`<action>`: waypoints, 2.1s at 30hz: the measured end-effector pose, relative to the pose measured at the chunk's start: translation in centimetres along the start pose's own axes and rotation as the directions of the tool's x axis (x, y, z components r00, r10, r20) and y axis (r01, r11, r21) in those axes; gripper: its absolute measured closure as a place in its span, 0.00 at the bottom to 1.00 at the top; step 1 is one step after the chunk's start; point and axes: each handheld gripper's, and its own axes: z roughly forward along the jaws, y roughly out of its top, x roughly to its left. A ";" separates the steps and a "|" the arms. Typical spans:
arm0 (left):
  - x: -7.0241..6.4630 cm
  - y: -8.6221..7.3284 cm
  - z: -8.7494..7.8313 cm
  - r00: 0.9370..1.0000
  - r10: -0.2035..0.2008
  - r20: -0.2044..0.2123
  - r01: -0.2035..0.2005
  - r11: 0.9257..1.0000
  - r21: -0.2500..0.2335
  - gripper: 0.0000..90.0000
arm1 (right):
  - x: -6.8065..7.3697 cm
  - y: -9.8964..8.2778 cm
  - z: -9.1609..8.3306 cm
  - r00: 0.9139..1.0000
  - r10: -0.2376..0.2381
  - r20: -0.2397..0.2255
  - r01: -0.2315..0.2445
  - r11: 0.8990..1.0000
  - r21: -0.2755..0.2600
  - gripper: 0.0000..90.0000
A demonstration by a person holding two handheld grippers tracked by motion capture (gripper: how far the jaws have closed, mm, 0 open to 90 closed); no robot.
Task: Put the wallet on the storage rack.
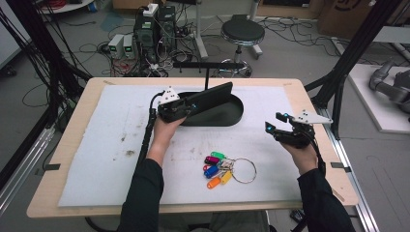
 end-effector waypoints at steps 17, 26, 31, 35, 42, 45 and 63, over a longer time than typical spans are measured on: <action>1.0 -1.9 1.1 1.000 0.029 0.001 -0.029 0.999 0.025 0.82 | 0.1 0.0 0.0 1.000 0.001 0.002 -0.001 1.000 0.005 0.43; 1.4 -2.5 1.1 1.000 0.004 -0.012 -0.004 1.000 0.029 0.80 | 0.1 -0.1 0.1 1.000 0.003 0.005 -0.003 1.000 0.012 0.44; 1.2 -2.3 1.1 0.999 0.028 -0.019 -0.026 0.998 0.056 0.72 | 0.1 -0.1 0.1 1.000 0.006 0.009 -0.006 1.000 0.016 0.44; 1.1 -2.1 1.0 0.998 0.004 -0.057 0.000 0.998 0.070 0.56 | 0.0 -0.1 0.1 1.000 0.007 0.011 -0.007 1.000 0.017 0.44; 0.8 -1.2 0.1 0.995 0.009 -0.101 0.004 0.992 0.127 0.32 | 0.0 -0.2 0.1 1.000 0.012 0.014 -0.012 1.000 0.022 0.44; 0.6 -0.6 -0.5 0.995 -0.020 -0.093 0.031 0.993 0.117 0.28 | -0.1 -0.2 0.1 1.000 0.014 0.018 -0.015 1.000 0.022 0.44; -3.7 0.9 -7.8 0.996 0.029 -0.079 -0.025 0.998 0.054 0.26 | -0.2 -0.3 -0.2 1.000 0.026 0.003 -0.026 0.999 0.018 0.39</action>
